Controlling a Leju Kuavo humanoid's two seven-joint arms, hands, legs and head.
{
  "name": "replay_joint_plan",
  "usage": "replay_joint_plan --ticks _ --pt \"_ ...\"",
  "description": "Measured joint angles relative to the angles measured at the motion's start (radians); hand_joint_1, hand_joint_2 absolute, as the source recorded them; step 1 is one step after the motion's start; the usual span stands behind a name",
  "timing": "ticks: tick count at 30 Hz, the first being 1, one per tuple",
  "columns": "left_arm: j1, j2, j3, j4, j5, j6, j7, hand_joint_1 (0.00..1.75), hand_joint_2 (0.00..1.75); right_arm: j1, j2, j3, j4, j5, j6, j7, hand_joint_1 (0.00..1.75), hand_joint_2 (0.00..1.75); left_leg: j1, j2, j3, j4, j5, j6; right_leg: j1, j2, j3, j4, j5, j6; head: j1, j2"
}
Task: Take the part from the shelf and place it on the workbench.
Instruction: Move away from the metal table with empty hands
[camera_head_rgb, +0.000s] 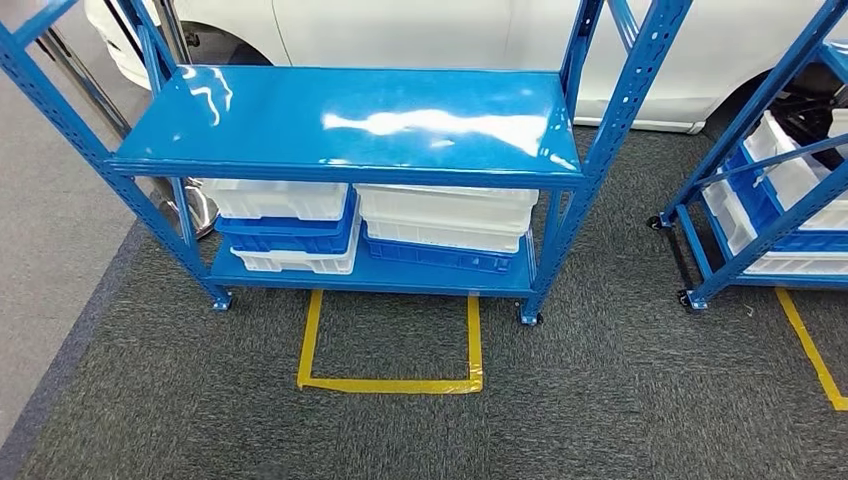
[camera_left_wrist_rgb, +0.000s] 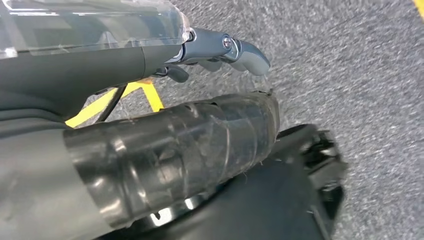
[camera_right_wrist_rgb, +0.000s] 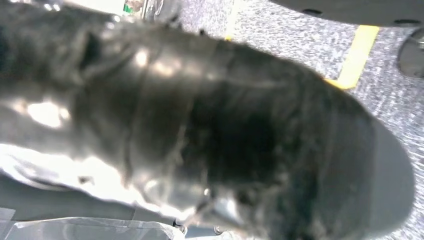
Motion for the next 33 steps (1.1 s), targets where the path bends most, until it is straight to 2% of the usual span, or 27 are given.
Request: replay_joint_plan --ticks 1,2,3,4,5,7,8,9,10,12,13,15,17,19,22,23,25,26,27,30,31,32,33 --pt "0.001 0.000 0.000 0.000 0.000 0.000 0.000 0.00 0.00 0.001 0.000 0.000 0.000 0.000 0.000 0.000 0.00 0.00 0.004 0.000 0.001 -0.052 0.043 -0.002 0.000 0.000 0.019 0.000 -0.015 0.004 0.000 0.000" --pt "0.002 0.000 0.000 0.000 0.000 0.000 0.001 0.00 0.00 0.002 0.000 0.000 0.000 0.001 0.000 0.000 0.00 0.00 0.006 0.002 0.004 -0.109 0.111 -0.003 0.000 0.000 0.036 0.002 -0.030 0.008 0.000 0.000" --pt "0.002 0.000 0.000 0.000 0.000 0.000 0.001 0.00 0.00 0.002 0.000 0.000 0.000 0.001 0.000 0.001 0.00 0.00 0.005 0.004 0.009 -0.151 0.164 0.000 0.001 0.000 0.047 0.003 -0.044 0.014 0.001 0.000" --pt "0.002 0.000 0.000 0.001 0.000 -0.001 0.002 0.00 0.00 0.001 0.000 0.000 0.000 0.002 0.000 0.001 0.00 0.00 0.002 0.005 0.013 -0.177 0.204 0.006 0.000 0.001 0.054 0.002 -0.057 0.022 0.001 0.000" --pt "0.002 0.000 0.000 0.001 0.000 -0.001 0.002 0.00 0.00 -0.001 0.000 0.000 0.000 0.002 0.000 0.001 0.00 0.00 -0.002 0.005 0.016 -0.188 0.220 0.014 -0.001 0.001 0.060 0.006 -0.065 0.030 0.002 0.000" --pt "0.000 0.001 0.000 0.001 0.000 -0.001 0.003 0.00 0.00 -0.008 0.000 0.000 0.000 0.003 0.000 0.002 0.00 0.00 -0.008 0.003 0.033 -0.194 0.207 0.032 -0.007 0.002 0.063 0.029 -0.063 0.042 0.002 0.000" --pt "0.000 0.001 0.000 0.001 0.000 -0.001 0.003 0.00 0.00 -0.010 0.000 0.000 0.000 0.003 0.000 0.002 0.00 0.00 -0.009 0.002 0.044 -0.199 0.201 0.041 -0.009 0.001 0.052 0.062 -0.057 0.045 0.002 0.000" --pt "-0.001 0.002 0.000 0.001 0.000 -0.001 0.003 0.00 0.00 -0.011 0.000 0.000 0.000 0.003 0.000 0.002 0.00 0.00 -0.010 0.002 0.055 -0.202 0.194 0.049 -0.011 0.000 0.026 0.109 -0.056 0.047 0.002 0.000" --pt "-0.002 0.002 0.000 0.000 0.000 0.000 0.003 0.00 0.00 -0.012 0.000 0.000 0.000 0.003 0.000 0.002 0.00 0.00 -0.011 0.003 0.066 -0.205 0.187 0.056 -0.011 0.000 -0.013 0.167 -0.068 0.048 0.002 0.000" --pt "-0.004 0.002 0.000 0.001 0.000 0.000 0.003 0.00 0.00 -0.013 0.000 0.000 0.000 0.003 0.000 0.002 0.00 0.00 -0.013 0.002 0.085 -0.206 0.168 0.063 -0.010 -0.001 -0.099 0.276 -0.121 0.051 0.002 0.000" --pt "-0.004 0.002 0.000 0.001 0.000 0.000 0.003 0.00 0.00 -0.013 0.000 0.000 0.000 0.003 0.000 0.001 0.00 0.00 -0.014 0.001 0.092 -0.206 0.161 0.065 -0.009 -0.001 -0.128 0.306 -0.146 0.052 0.002 0.000" --pt "-0.004 0.002 0.000 0.001 0.000 0.000 0.003 0.00 0.00 -0.012 0.000 0.000 0.000 0.003 0.000 0.002 0.00 0.00 -0.015 0.001 0.100 -0.206 0.155 0.065 -0.009 -0.001 -0.150 0.325 -0.168 0.053 0.002 0.000" --pt "-0.004 0.002 0.000 0.001 0.000 0.000 0.003 0.00 0.00 -0.012 0.000 0.000 0.000 0.003 0.000 0.002 0.00 0.00 -0.015 0.001 0.101 -0.206 0.153 0.065 -0.009 -0.001 -0.153 0.325 -0.170 0.053 0.002 0.000" --pt "-0.001 0.002 0.000 0.001 0.000 0.000 0.003 0.00 0.00 -0.010 0.000 0.000 0.000 0.003 0.000 0.002 0.00 0.00 -0.016 -0.001 0.124 -0.206 0.139 0.064 -0.007 -0.001 -0.167 0.291 -0.159 0.049 0.002 0.000" --pt "-0.001 -0.003 0.000 0.001 -0.001 0.024 0.019 0.00 0.00 -0.003 -0.001 -0.002 0.000 0.005 0.000 0.008 0.00 0.00 -0.020 -0.007 0.181 -0.205 0.086 0.049 0.012 0.000 -0.175 0.113 0.033 0.020 0.002 0.000" --pt "-0.002 -0.004 0.000 0.002 -0.002 0.034 0.026 0.00 0.00 -0.002 -0.001 -0.002 0.000 0.006 0.000 0.009 0.00 0.00 -0.021 -0.008 0.193 -0.206 0.077 0.042 0.017 0.001 -0.171 0.072 0.085 0.011 0.001 0.000" --pt "-0.005 -0.003 0.000 0.002 -0.002 0.037 0.029 0.00 0.00 -0.003 0.000 -0.003 0.000 0.006 0.000 0.009 0.00 0.00 -0.021 -0.006 0.200 -0.195 0.074 0.032 0.010 0.000 -0.150 0.054 0.086 0.001 0.001 0.000" --pt "-0.006 -0.003 0.000 0.002 -0.002 0.037 0.029 0.00 0.00 -0.003 0.001 -0.003 0.000 0.006 0.000 0.009 0.00 0.00 -0.021 -0.004 0.190 -0.172 0.068 0.027 0.006 -0.001 -0.139 0.045 0.085 -0.003 0.000 0.000" --pt "-0.007 -0.003 0.000 0.002 -0.002 0.038 0.029 0.00 0.00 -0.004 0.002 -0.004 0.000 0.006 0.000 0.009 0.00 0.00 -0.019 -0.003 0.168 -0.130 0.051 0.022 0.003 -0.001 -0.129 0.038 0.084 -0.008 -0.002 0.000" --pt "-0.008 -0.003 0.000 0.002 -0.002 0.038 0.029 0.00 0.00 -0.006 0.002 -0.005 0.000 0.006 0.001 0.010 0.00 0.00 -0.006 0.000 0.063 0.025 -0.016 0.004 0.002 -0.002 -0.114 0.031 0.073 -0.014 -0.004 0.000" --pt "-0.007 -0.003 0.000 0.002 -0.002 0.038 0.030 0.00 0.00 -0.007 0.002 -0.005 0.000 0.006 0.001 0.010 0.00 0.00 -0.002 0.000 0.042 0.039 -0.015 -0.002 0.000 -0.002 -0.109 0.031 0.068 -0.013 -0.005 0.000" --pt "-0.006 -0.002 0.000 0.002 -0.002 0.038 0.030 0.00 0.00 -0.007 0.002 -0.005 0.000 0.006 0.001 0.010 0.00 0.00 0.002 0.000 0.038 0.018 0.010 -0.007 -0.001 -0.001 -0.103 0.031 0.063 -0.010 -0.004 0.000" --pt "-0.005 -0.002 0.000 0.002 -0.002 0.038 0.030 0.00 0.00 -0.007 0.002 -0.005 0.000 0.006 0.001 0.010 0.00 0.00 0.006 0.000 0.050 -0.034 0.055 -0.011 -0.003 0.000 -0.095 0.032 0.057 -0.006 -0.005 0.000"
